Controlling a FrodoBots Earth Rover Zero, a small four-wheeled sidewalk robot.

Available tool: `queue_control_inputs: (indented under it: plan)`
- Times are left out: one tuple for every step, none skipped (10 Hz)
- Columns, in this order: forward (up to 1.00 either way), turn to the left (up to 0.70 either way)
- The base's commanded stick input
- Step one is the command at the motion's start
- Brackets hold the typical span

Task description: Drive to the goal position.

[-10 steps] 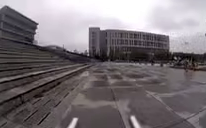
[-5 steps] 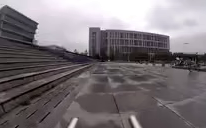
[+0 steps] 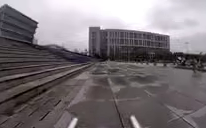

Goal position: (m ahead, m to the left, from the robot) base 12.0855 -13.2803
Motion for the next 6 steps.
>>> queue_control_inputs:
  plan:
    - [0.7,0.0]
    - [0.7,0.0]
    - [0.7,0.0]
    - [0.7,0.0]
    - [0.7,0.0]
    - [0.7,0.0]
